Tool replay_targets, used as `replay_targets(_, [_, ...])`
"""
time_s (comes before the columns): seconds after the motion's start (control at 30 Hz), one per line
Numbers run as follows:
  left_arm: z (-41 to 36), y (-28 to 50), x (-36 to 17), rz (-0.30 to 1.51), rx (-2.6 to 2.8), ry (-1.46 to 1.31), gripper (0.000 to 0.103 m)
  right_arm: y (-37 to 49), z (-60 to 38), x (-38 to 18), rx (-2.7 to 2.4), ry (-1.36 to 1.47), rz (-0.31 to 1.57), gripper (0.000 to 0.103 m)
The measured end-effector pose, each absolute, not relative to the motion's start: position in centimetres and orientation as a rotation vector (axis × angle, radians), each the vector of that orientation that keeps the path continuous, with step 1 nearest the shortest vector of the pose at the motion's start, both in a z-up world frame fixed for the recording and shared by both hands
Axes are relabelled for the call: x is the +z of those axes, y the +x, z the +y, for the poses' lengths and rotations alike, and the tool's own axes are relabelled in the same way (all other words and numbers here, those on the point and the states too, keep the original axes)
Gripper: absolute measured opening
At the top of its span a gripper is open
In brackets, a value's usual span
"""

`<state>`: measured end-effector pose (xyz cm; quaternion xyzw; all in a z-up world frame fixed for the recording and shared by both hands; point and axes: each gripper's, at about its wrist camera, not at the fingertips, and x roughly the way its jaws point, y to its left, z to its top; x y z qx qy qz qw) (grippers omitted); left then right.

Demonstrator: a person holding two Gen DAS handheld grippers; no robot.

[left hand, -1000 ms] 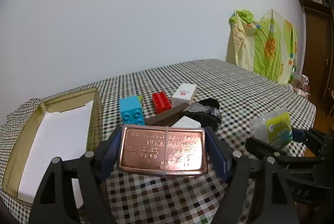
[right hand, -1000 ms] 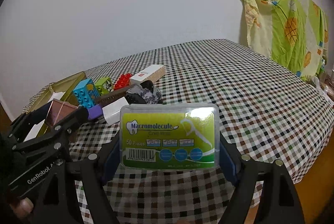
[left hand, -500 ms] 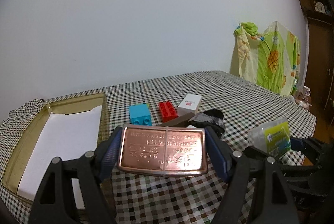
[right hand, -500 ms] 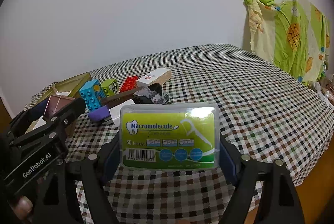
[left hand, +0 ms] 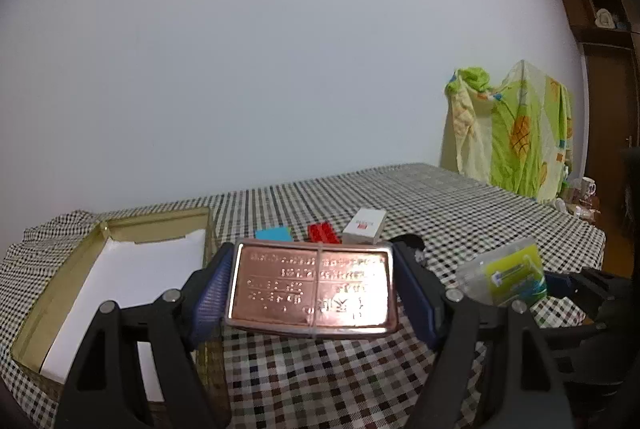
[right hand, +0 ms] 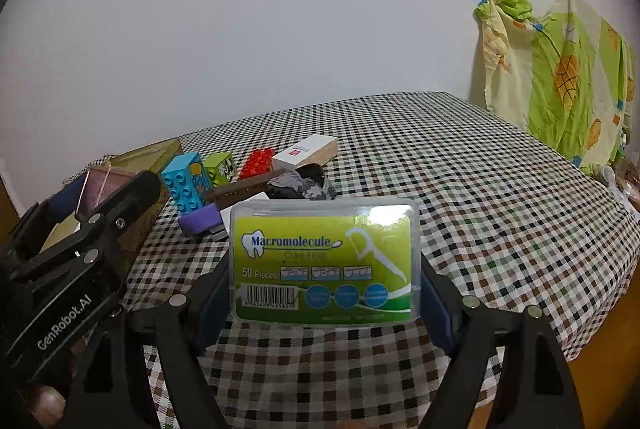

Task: Organize rigid objects
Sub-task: 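Carry the copper tin and floss box toward the gold tray with both grippers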

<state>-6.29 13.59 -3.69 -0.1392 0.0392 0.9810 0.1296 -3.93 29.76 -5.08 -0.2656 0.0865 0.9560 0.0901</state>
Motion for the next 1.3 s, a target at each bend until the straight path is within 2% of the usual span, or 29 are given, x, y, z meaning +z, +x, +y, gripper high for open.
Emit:
replay_targets(0.8, [10.7,-6.0,-3.3,-0.016,2.873,-0.375,0.077,-3.7,28.0,-3.8,2.874,-0.683,0.194,0.082])
replay_targets(1.3, [6.2,-6.8,-3.1,-0.109,2.935,-0.419,0.077,-4.5,25.4,-2.4,2.941,-0.636,0.103,0.082])
